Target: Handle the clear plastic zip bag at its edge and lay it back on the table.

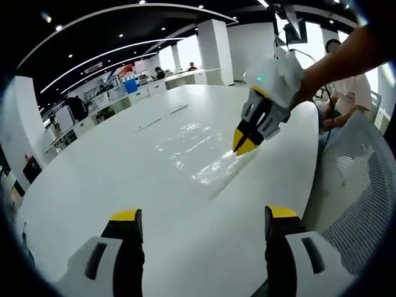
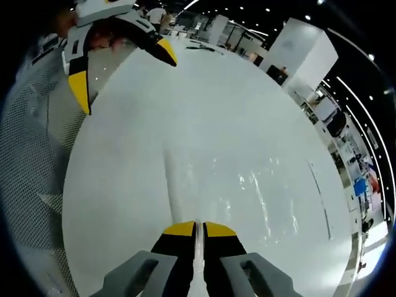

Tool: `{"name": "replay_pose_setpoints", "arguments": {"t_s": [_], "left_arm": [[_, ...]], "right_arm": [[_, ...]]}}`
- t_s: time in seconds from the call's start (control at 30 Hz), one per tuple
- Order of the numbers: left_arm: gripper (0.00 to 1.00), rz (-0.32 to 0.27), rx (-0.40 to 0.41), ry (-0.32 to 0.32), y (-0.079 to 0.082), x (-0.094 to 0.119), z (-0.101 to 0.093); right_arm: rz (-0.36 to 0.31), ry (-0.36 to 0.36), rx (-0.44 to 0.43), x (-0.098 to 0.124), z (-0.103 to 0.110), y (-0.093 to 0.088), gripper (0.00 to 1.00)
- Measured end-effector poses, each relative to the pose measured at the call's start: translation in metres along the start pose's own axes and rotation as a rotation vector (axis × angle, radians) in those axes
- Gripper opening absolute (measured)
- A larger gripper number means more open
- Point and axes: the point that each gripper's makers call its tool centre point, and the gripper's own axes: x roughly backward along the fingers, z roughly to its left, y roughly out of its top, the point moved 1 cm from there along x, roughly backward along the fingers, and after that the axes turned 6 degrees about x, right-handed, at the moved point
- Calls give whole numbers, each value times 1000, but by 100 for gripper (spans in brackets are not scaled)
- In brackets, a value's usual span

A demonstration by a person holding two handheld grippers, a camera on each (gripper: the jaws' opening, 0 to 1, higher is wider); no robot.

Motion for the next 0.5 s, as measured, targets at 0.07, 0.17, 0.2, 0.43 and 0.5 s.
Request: {"name": "replay_pose_setpoints", "arguments": {"t_s": [0.07,0.17,0.2,0.43,0.5], "left_arm": [[79,0,-5,0,0,0,0],[79,2,-3,3,0,0,1],[80,3,-3,3,0,0,1],[80,5,-3,4,-1,0,4],[81,3,-1,3,-1,0,3]], "right_arm": [[-3,4,-11,1,1,1,1],[-11,25,-55,-1,3,-1,6],[-6,27,-60,-2,3,-2,7],[-9,37,-72,-2,8,-3,12],[-21,32,-90,0,7,-2,14]]}}
